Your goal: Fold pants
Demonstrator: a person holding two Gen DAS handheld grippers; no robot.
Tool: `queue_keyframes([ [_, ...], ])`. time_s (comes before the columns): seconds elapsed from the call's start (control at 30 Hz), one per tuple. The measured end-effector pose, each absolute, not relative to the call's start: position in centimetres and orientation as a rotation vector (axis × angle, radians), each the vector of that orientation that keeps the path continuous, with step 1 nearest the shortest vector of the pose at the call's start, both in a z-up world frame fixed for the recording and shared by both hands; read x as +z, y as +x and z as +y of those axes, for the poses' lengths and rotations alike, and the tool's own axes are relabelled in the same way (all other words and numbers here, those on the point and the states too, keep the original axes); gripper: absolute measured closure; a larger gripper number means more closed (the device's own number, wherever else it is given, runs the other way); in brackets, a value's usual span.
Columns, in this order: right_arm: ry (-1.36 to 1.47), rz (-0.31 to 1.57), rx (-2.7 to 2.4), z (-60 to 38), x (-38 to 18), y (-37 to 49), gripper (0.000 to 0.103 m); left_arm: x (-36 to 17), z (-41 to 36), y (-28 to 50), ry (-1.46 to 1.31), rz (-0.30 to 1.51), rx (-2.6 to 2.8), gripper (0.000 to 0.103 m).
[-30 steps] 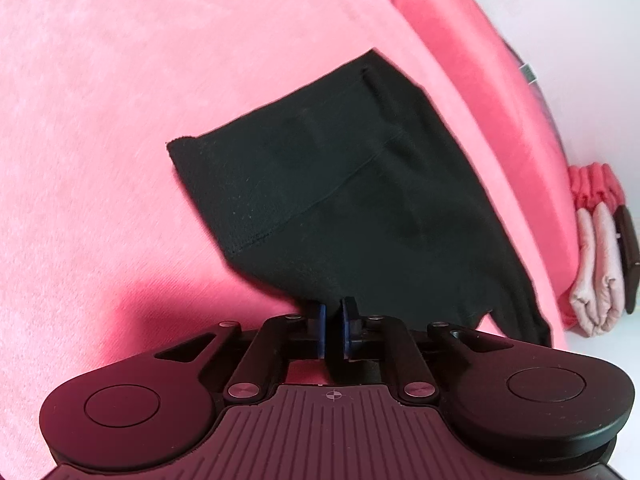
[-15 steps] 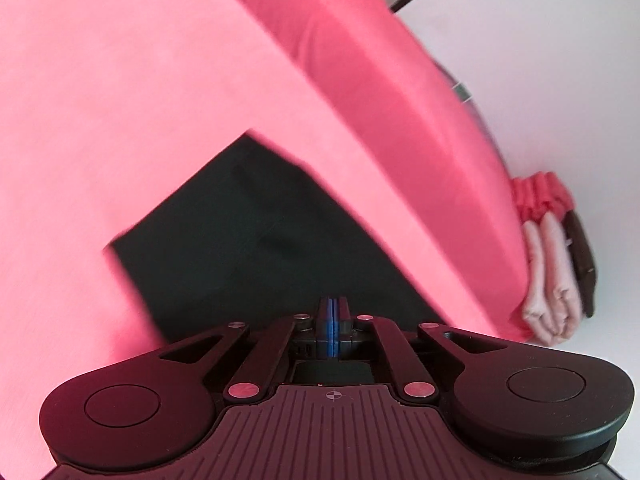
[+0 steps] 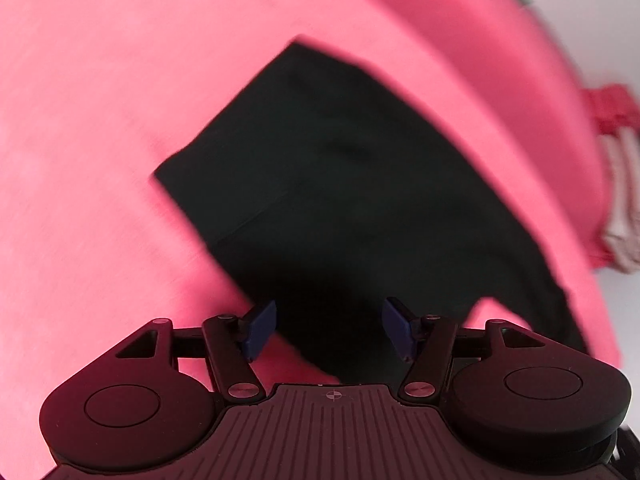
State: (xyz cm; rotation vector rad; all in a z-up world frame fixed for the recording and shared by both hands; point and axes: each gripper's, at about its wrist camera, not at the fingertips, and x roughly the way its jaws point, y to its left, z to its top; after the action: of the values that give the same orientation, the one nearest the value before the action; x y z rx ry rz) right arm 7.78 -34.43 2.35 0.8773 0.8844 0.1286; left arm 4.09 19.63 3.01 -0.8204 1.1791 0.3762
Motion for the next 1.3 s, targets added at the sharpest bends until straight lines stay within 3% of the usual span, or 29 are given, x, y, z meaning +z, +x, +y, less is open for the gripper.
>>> queue_keyframes([
  [0.17, 0.847, 0.904, 0.117, -35.2, 2.6, 4.6, 0.095, 2.7, 18.5, 6.0, -0.842, 1.186, 0.424, 0.000],
  [0.5, 0.890, 0.942, 0.026, -36.3, 0.9, -1.5, 0.095, -0.6, 17.5, 11.2, -0.731, 1.384, 0.620, 0.000],
  [0.83, 0.907, 0.944, 0.014, -36.6, 0.3, -1.9, 0.094, -1.0, 18.1, 5.4, -0.788, 1.340, 0.633, 0.000],
  [0.97, 0.926, 0.952, 0.014, -36.5, -0.2, -1.4, 0.088, -1.5, 18.7, 2.3, -0.852, 1.307, 0.630, 0.000],
  [1.03, 0.941, 0.952, 0.024, -36.5, -0.4, -1.4, 0.064, -1.3, 18.8, 1.5, -0.873, 1.283, 0.618, 0.000],
  [1.1, 0.955, 0.946, 0.036, -36.5, -0.5, -1.4, 0.053, -1.4, 19.8, 1.2, -0.899, 1.252, 0.600, 0.000],
  [1.3, 0.937, 0.953, 0.042, -35.8, -0.7, -1.2, 0.043, -0.2, 20.2, 2.3, -0.826, 1.279, 0.577, 0.000],
])
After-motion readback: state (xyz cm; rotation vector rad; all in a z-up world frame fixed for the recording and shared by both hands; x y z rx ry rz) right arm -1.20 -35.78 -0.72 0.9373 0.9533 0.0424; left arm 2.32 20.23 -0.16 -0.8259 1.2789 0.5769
